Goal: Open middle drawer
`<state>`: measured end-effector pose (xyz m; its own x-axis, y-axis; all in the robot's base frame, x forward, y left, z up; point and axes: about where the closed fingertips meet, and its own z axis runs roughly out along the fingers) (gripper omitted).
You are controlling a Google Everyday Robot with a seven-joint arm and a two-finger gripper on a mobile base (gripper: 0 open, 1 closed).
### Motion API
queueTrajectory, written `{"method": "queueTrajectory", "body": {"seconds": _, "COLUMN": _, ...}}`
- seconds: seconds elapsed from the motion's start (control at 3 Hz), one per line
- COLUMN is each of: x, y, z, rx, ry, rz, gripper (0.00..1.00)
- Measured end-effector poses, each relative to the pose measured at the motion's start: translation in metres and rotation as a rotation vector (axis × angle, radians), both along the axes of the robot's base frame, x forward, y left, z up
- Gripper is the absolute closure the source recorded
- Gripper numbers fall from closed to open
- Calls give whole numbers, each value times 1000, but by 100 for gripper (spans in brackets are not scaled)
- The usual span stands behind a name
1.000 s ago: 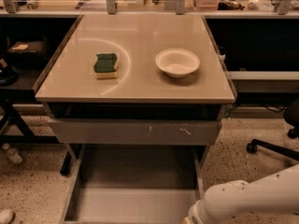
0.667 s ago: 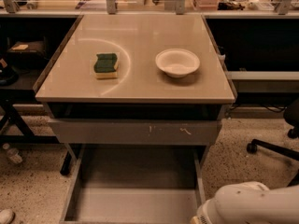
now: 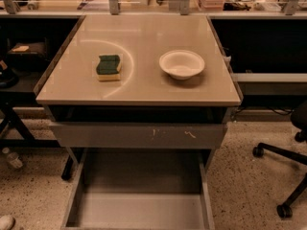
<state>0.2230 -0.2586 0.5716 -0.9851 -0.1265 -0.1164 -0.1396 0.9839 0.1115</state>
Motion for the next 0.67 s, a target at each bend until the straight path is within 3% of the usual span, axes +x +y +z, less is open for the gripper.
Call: {"method": "queueTrajectory", "body": {"seconds": 0.67, "x": -83, "y": -70, "z": 60, "rx": -120, "ry": 5, "rz": -280, "gripper": 100}}
